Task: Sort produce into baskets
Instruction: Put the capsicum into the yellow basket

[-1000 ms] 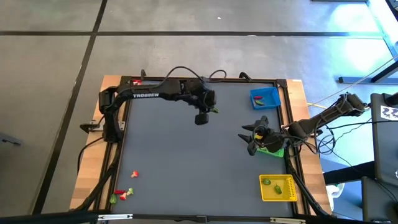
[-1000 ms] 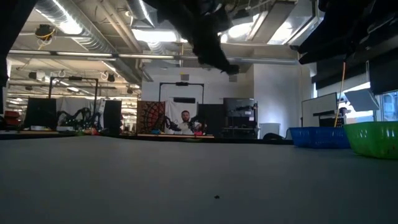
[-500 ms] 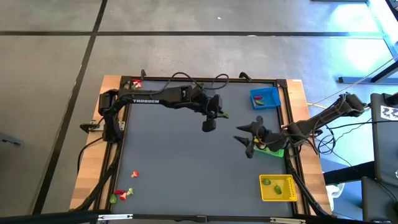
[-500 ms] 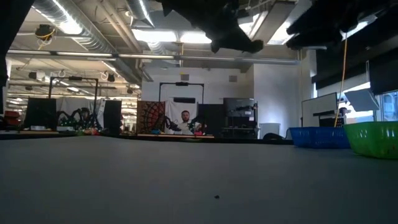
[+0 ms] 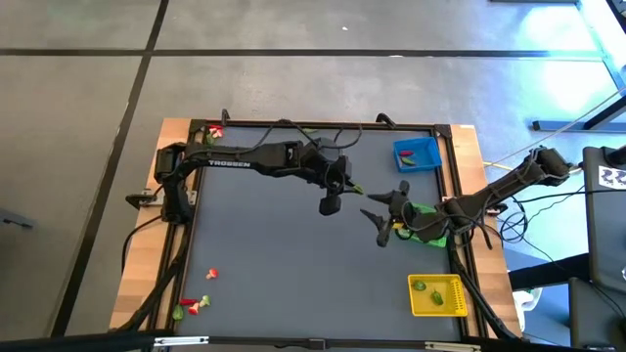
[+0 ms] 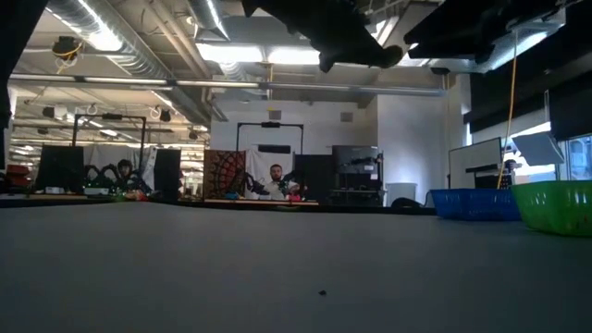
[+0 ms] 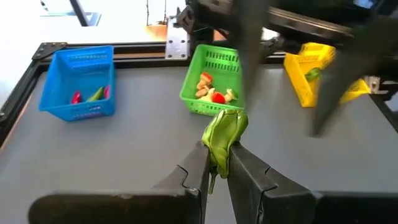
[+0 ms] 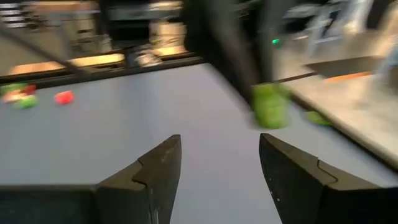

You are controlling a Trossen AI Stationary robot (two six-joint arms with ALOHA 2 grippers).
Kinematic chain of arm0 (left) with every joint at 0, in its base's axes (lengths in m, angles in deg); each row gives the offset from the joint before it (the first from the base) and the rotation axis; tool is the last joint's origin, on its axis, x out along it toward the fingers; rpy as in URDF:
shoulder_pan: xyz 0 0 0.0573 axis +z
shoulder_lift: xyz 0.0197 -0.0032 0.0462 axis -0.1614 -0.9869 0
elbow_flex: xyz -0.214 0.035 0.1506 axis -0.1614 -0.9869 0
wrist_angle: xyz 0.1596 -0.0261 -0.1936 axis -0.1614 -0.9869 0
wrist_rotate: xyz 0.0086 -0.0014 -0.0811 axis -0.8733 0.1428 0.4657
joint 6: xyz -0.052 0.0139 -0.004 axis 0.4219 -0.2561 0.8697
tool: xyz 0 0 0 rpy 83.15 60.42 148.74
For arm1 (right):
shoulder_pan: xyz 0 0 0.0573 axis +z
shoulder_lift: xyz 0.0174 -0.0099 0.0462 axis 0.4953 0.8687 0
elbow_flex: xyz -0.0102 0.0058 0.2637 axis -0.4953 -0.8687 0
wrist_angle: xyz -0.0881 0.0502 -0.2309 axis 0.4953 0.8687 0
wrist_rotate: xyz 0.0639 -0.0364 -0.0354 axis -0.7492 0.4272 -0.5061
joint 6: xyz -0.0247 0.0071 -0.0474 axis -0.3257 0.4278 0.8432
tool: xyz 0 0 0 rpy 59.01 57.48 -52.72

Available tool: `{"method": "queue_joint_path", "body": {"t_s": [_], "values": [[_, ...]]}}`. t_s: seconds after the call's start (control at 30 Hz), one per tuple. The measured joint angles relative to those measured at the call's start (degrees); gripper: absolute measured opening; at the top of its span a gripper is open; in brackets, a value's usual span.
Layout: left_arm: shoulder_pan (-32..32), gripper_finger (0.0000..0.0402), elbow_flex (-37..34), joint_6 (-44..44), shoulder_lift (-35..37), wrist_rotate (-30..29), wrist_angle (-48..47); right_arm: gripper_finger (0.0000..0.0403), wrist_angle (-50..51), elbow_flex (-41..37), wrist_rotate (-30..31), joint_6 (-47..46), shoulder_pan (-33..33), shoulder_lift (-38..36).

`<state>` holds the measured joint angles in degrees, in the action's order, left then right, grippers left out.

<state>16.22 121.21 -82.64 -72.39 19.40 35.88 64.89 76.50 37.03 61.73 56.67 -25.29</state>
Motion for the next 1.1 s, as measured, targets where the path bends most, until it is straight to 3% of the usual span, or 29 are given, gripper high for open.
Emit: {"method": "queue_joint_path", "body": {"t_s": [0.13,0.47,1.1], "values": [[-1.5,0.0043,0.0,-1.1,0.0,0.2,0.0,0.0216,-0.3,0.0,5.4,2.3,0.0,-0.3],[-3.6,0.0043,0.0,-1.2,0.0,0.2,0.9,0.0216,-0.6,1.0,-0.7,3.9,0.0,-0.7],[-3.7,0.0043,0.0,-1.3,0.0,0.2,1.1,0.0209,-0.4,1.0,-1.2,3.9,0.0,-0.7]]}}
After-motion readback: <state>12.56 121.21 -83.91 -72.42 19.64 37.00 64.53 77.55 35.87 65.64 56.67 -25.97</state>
